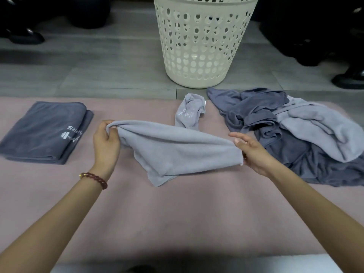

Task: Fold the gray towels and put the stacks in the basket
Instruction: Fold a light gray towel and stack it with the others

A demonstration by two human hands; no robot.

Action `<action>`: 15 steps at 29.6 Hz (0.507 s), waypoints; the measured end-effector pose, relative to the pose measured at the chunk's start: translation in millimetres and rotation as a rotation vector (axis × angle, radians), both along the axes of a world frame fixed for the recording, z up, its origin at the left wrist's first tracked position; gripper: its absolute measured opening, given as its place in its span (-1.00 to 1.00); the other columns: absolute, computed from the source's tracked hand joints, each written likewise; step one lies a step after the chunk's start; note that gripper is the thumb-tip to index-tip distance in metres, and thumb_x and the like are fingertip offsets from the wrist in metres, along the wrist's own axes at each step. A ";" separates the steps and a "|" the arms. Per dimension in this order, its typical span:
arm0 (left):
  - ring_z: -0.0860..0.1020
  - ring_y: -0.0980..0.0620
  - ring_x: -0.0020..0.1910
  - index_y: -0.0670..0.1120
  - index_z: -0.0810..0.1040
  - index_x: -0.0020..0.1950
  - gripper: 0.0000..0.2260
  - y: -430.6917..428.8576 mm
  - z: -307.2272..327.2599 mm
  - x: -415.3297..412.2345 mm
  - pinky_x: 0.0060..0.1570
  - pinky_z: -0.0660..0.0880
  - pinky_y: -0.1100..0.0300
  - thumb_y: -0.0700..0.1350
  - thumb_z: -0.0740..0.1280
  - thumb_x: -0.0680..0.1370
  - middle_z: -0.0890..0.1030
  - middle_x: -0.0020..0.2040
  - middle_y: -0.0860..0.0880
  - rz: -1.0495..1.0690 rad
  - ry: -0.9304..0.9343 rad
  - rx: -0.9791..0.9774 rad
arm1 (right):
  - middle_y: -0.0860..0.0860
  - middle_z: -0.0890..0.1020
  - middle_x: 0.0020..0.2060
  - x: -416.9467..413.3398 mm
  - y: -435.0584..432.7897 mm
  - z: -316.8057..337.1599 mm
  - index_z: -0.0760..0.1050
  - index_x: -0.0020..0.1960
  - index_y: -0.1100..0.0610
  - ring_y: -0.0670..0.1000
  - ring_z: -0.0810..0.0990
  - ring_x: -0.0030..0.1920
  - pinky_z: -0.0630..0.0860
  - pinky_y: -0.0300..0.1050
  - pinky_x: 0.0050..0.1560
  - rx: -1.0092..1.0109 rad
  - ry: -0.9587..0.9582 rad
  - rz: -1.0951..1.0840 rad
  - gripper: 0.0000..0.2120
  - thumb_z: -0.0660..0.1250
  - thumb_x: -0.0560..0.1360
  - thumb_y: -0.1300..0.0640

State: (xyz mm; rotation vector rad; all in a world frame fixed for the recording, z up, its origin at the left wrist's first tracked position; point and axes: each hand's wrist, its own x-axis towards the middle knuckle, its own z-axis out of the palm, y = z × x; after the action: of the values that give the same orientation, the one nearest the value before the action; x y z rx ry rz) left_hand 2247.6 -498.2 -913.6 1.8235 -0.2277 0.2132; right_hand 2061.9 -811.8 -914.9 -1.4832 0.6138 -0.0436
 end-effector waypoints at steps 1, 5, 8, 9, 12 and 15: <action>0.43 0.42 -0.31 -0.02 0.41 -0.14 -0.77 1.3 -2.6 1.2 -0.25 0.35 0.52 -0.33 0.10 0.55 0.46 -0.22 0.11 0.000 0.009 0.005 | 0.01 0.54 -0.29 0.3 -1.8 0.4 0.47 0.15 -0.01 -0.07 0.50 -0.34 0.49 -0.22 -0.37 -0.113 0.038 0.065 -0.83 0.19 0.60 0.13; 0.44 0.43 -0.30 -0.14 0.44 -0.05 -0.86 4.5 -12.9 -0.5 -0.25 0.34 0.52 -0.32 0.13 0.54 0.48 -0.22 0.11 -0.047 0.038 0.092 | 0.08 0.49 -0.42 -0.4 2.7 -23.2 0.36 0.22 0.13 0.03 0.45 -0.37 0.40 -0.13 -0.35 -0.898 0.092 0.182 -0.77 0.24 0.57 0.18; 0.46 0.40 -0.27 -0.17 0.48 -0.06 -0.84 7.7 -19.7 -3.7 -0.22 0.35 0.52 -0.35 0.14 0.52 0.50 -0.20 0.05 -0.073 0.035 0.101 | -0.02 0.45 -0.26 -8.1 19.2 -50.2 0.17 0.35 0.21 0.00 0.47 -0.23 0.38 -0.12 -0.19 -0.817 0.121 0.180 -0.51 0.30 0.53 0.13; 0.46 0.39 -0.27 -0.17 0.50 -0.06 -0.83 9.2 -21.3 -4.5 -0.21 0.36 0.51 -0.35 0.15 0.52 0.52 -0.19 0.02 -0.076 0.041 0.097 | -0.01 0.44 -0.12 -11.3 23.3 -60.3 0.12 0.37 0.23 -0.01 0.47 -0.10 0.39 -0.16 -0.08 -0.735 0.154 0.238 -0.40 0.37 0.49 0.10; 0.44 0.25 -0.30 -0.20 0.56 -0.10 -0.87 14.1 -23.0 -6.1 -0.25 0.36 0.43 -0.30 0.22 0.54 0.53 -0.21 -0.04 -0.092 0.075 0.076 | 0.05 0.35 0.24 -23.0 28.3 -84.4 0.16 0.39 0.18 0.03 0.38 0.22 0.37 -0.09 0.21 -0.911 0.254 0.505 -0.26 0.49 0.37 0.10; 0.40 0.08 -0.22 -0.27 0.56 -0.12 -0.87 19.3 -20.7 -4.2 -0.28 0.33 0.35 -0.23 0.27 0.55 0.50 -0.22 -0.13 -0.102 0.073 0.053 | 0.08 0.44 0.22 -26.1 24.2 -92.6 0.34 0.30 0.18 0.08 0.47 0.18 0.42 -0.05 0.17 -0.932 0.185 0.356 -0.52 0.38 0.42 0.25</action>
State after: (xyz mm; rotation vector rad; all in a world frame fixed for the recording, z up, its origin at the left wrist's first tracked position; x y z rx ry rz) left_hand 2243.4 -478.9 -934.3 1.8628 -0.2765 0.0693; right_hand 2035.8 -787.7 -1007.5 -2.5065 0.4800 0.1000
